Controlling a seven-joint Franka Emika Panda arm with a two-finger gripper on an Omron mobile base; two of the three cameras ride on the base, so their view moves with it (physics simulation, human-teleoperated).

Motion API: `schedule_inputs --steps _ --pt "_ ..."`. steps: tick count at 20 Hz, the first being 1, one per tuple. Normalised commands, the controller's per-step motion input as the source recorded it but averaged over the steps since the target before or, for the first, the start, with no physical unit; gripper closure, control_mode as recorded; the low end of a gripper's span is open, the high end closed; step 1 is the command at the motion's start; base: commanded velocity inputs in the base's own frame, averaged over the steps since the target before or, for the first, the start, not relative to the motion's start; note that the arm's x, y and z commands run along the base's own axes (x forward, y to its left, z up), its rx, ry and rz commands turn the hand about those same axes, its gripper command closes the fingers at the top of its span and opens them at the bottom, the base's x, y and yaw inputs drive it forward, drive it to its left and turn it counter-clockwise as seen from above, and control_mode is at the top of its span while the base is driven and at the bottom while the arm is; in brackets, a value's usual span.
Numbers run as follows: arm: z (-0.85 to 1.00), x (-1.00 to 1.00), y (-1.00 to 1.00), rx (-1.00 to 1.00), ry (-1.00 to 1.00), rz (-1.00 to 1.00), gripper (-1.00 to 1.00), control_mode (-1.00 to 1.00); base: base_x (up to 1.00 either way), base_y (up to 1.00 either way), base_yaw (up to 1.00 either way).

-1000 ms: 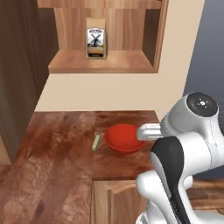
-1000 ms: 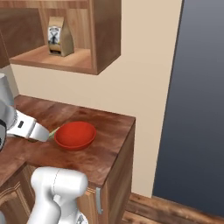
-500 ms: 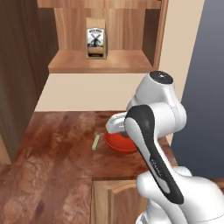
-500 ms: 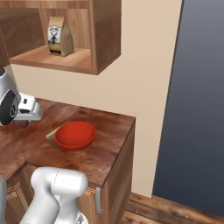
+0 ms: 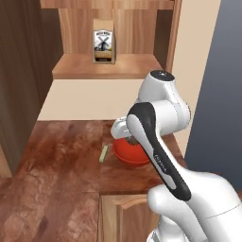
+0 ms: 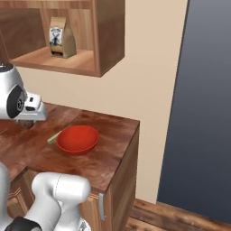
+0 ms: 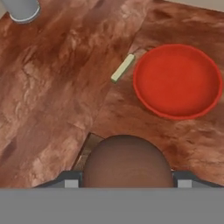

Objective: Pick the egg and butter from the fridge and place them by the bowl for mixing.

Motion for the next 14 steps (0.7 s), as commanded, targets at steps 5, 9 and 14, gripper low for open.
schedule_inputs --steps 5,9,14 --pt "-0.45 0.20 0.15 0.00 0.05 -0.06 1.00 -1.00 0.00 0.00 0.00" --pt "-0.69 0.24 0.52 -0.03 0.07 0.00 1.00 -1.00 0.00 0.00 0.00" --pt "-0.79 0.48 0.64 -0.09 0.08 0.00 1.00 -1.00 0.00 0.00 0.00"
